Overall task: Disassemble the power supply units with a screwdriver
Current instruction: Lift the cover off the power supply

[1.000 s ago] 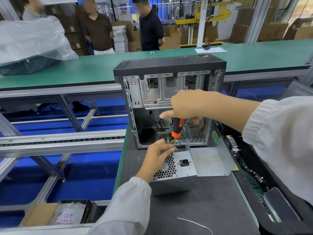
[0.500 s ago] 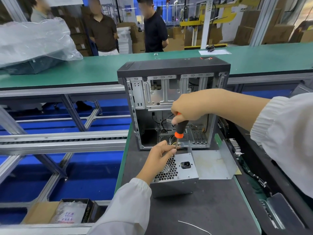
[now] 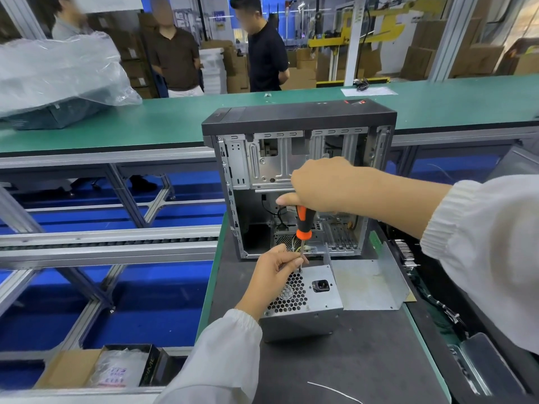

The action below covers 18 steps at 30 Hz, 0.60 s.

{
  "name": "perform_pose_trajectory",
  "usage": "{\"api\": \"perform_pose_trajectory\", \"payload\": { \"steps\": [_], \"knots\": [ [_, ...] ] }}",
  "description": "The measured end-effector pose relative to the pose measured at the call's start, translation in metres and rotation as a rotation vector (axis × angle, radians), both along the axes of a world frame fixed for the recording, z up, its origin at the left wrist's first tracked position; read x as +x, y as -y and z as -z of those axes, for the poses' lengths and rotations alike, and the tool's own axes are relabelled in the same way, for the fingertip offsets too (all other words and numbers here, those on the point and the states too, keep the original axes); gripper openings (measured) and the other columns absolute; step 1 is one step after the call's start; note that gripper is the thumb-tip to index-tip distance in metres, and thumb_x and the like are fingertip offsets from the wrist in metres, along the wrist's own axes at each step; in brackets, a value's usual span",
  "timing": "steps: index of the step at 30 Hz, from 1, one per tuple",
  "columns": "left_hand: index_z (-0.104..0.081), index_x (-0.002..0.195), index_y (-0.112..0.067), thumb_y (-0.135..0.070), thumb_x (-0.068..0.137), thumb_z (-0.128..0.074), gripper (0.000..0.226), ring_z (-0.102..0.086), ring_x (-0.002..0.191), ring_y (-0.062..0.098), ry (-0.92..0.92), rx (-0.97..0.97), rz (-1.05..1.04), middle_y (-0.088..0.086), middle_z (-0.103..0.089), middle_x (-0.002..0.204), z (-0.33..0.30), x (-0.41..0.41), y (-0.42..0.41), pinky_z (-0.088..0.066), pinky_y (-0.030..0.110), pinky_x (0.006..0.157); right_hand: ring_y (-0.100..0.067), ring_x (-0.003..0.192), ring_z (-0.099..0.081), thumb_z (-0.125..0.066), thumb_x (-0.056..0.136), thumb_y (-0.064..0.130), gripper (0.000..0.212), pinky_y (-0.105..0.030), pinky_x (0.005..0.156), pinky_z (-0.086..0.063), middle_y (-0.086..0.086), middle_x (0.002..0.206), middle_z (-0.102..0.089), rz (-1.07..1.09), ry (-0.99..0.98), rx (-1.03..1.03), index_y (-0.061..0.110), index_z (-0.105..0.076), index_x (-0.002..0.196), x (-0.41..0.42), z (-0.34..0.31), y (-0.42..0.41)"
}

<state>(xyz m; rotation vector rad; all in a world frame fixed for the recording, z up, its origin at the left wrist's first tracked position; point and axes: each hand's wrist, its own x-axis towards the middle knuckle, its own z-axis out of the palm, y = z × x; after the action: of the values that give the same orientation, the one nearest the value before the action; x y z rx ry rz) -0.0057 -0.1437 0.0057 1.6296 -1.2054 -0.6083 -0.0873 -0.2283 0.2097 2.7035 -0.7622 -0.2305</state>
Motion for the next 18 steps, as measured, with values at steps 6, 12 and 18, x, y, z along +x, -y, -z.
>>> {"api": "perform_pose_trajectory", "payload": {
  "steps": [6,12,18],
  "knots": [
    [-0.076,0.104,-0.021,-0.015,0.096,-0.061,0.018,-0.051,0.075,-0.005,-0.018,-0.032,0.023,-0.005,-0.046,0.08,-0.002,0.004,0.001,-0.04,0.012,0.076,-0.017,0.065,-0.052,-0.038,0.1,0.046,0.042,-0.026,0.05,-0.033,-0.003,0.079,-0.055,-0.059,-0.158,0.174,0.008,-0.052,0.111,0.001,-0.005,0.002],
    [-0.073,0.111,-0.021,-0.015,0.096,-0.059,0.021,-0.045,0.064,-0.006,-0.012,-0.085,0.026,-0.009,-0.041,0.076,-0.007,0.001,0.005,-0.043,0.011,0.067,-0.023,0.072,-0.061,-0.046,0.099,0.037,0.025,-0.026,0.055,-0.043,-0.003,0.077,-0.053,-0.049,-0.202,0.233,0.014,-0.044,0.109,-0.006,-0.012,0.013],
    [-0.077,0.098,-0.02,-0.014,0.094,-0.062,0.017,-0.044,0.064,-0.003,-0.034,-0.118,-0.017,-0.021,-0.047,0.063,0.0,0.0,0.006,-0.04,0.011,0.066,-0.013,0.077,-0.048,-0.058,0.094,0.024,0.024,-0.024,0.059,-0.033,0.007,0.089,-0.05,-0.252,-0.137,0.251,0.021,-0.051,0.117,-0.008,-0.013,0.016]
  ]
}}
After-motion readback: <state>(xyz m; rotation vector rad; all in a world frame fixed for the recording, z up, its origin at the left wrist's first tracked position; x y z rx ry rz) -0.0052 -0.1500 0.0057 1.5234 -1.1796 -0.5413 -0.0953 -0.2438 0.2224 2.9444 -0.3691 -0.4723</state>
